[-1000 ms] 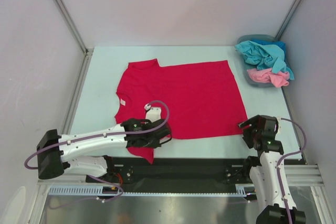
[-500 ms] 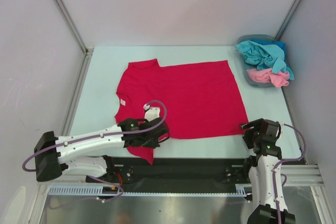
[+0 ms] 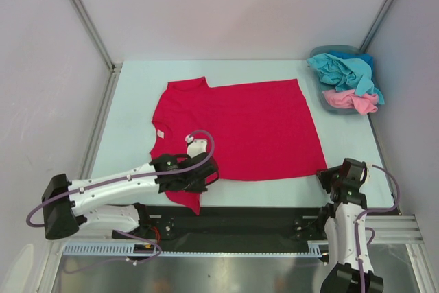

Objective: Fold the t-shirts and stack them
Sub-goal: Fold the tshirt

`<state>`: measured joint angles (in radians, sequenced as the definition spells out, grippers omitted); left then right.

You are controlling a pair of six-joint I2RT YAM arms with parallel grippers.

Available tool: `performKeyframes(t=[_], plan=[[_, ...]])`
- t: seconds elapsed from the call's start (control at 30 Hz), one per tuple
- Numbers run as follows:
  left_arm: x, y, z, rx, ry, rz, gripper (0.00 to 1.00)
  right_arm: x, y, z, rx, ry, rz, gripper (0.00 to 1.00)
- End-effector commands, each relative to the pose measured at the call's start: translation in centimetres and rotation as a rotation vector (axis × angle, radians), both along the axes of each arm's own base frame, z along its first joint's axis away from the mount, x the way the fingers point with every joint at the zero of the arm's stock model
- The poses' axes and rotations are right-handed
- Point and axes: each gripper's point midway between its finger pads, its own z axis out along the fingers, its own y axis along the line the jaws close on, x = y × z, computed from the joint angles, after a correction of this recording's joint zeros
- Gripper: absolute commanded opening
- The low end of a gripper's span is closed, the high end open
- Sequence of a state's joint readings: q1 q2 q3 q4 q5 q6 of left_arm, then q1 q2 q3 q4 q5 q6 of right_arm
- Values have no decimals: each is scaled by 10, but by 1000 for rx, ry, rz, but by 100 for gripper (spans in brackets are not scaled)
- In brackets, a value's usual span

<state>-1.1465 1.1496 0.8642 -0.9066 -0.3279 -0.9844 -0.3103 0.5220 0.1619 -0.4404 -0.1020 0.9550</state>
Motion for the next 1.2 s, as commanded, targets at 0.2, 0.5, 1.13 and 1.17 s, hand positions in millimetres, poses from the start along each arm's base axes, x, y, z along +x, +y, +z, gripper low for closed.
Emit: performKeyframes(t=[0.2,0.5,1.13,1.17], plan=[[3,-3,28,-83,-40,-5,0,20,-14,21,-48,-39,17,0],[2,-1,30,-95,-44,0,0,40,-19,57,-86,-117,49,0],[70,13,68,-2,-186,149,0,76,-16,72,-115,-181,89,0],[75,14,72,1,-195,153,0,80,-17,75,-118,-189,90,0]])
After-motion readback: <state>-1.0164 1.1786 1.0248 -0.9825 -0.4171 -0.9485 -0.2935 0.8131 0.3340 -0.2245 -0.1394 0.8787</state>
